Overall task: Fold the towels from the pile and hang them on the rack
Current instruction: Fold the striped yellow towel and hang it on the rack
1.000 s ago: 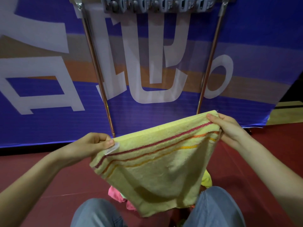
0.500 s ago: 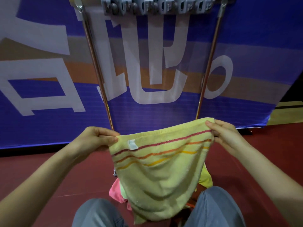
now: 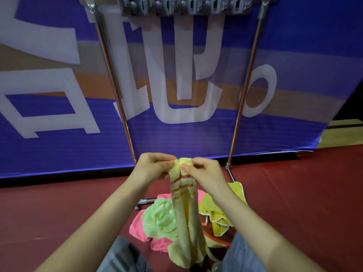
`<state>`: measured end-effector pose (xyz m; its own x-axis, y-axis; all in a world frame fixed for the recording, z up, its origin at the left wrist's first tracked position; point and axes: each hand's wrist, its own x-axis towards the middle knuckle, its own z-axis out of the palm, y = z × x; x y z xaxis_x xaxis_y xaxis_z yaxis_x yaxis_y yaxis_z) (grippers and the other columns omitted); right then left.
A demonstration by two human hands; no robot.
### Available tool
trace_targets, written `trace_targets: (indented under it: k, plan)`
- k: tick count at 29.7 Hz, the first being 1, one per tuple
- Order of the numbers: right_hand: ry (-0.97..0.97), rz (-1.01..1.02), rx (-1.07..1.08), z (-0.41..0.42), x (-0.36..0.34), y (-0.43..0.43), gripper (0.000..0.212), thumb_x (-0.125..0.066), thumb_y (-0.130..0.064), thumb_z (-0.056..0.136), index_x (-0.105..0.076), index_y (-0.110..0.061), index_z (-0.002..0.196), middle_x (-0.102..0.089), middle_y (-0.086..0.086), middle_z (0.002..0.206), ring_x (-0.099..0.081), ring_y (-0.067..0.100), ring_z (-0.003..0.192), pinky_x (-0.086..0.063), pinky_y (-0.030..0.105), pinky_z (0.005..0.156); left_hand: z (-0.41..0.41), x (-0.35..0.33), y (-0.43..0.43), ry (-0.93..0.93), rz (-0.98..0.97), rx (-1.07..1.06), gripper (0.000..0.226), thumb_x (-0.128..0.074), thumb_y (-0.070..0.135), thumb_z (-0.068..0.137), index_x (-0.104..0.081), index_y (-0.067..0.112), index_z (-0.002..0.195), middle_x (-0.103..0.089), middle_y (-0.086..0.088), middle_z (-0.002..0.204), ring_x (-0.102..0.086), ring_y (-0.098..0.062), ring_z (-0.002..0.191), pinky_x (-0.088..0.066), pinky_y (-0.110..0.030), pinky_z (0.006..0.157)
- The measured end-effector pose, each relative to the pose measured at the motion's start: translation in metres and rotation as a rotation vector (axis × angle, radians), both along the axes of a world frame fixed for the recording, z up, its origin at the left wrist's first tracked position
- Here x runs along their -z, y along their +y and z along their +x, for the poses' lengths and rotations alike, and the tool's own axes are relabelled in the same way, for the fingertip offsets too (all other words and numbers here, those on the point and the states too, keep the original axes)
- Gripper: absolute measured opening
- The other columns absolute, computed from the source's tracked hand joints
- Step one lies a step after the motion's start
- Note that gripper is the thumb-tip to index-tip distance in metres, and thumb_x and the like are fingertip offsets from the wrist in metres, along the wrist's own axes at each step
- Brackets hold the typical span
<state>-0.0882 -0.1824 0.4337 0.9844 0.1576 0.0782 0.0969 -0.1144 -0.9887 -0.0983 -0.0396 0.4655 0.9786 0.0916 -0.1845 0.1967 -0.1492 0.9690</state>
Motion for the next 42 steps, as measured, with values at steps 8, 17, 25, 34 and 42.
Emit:
trace_targets:
  k: [8,17,25,34,42]
  plan:
    - [0.317,0.114,-0.272,-0.008,0.001,0.007,0.058,-0.017,-0.037,0.097,-0.058,0.000,0.115,-0.061,0.011,0.107,-0.059,0.011,0.088,-0.051,0.016,0.076,-0.006,0.006,0.006,0.021,0.029,-0.011,0.024,-0.053,0.017,0.089,-0.066,-0.002,0.095,-0.064,-0.011,0.075,-0.063,-0.007,0.060,-0.050,-0.009,0.055]
    - [0.562,0.392,-0.403,-0.010,0.007,0.006,0.087,0.001,-0.060,0.087,-0.043,0.003,0.129,-0.048,0.023,0.133,-0.045,0.028,0.126,-0.042,0.035,0.101,-0.009,0.013,0.012,-0.112,0.344,0.073,0.031,-0.066,0.004,0.078,-0.063,0.000,0.108,-0.066,-0.008,0.089,-0.060,0.007,0.063,-0.044,0.000,0.059]
    - [0.486,0.283,-0.448,-0.018,0.007,0.004,0.065,-0.008,-0.046,0.095,-0.050,-0.003,0.118,-0.060,0.010,0.100,-0.059,0.019,0.098,-0.048,0.025,0.088,-0.017,0.015,0.014,-0.253,0.512,0.200,0.036,-0.044,-0.013,0.080,-0.062,-0.002,0.110,-0.065,-0.005,0.096,-0.059,0.012,0.071,-0.039,0.004,0.062]
    - [0.027,-0.225,-0.456,-0.011,0.010,-0.017,0.023,-0.058,-0.006,0.084,-0.054,-0.029,0.084,-0.048,-0.011,0.050,-0.044,0.000,0.047,-0.039,0.013,0.055,-0.022,0.004,0.015,-0.267,0.496,0.353,0.034,-0.041,-0.009,0.086,-0.062,0.004,0.110,-0.069,-0.016,0.099,-0.063,-0.022,0.094,-0.048,-0.025,0.082]
    - [0.098,-0.562,-0.531,0.004,0.028,-0.049,0.022,-0.063,-0.027,0.082,-0.053,-0.011,0.070,-0.039,-0.002,0.052,-0.039,0.006,0.045,-0.038,0.017,0.043,-0.025,-0.009,0.021,-0.275,0.460,0.427,0.047,-0.039,-0.014,0.084,-0.060,0.028,0.085,-0.067,-0.024,0.098,-0.061,-0.036,0.093,-0.050,-0.032,0.079]
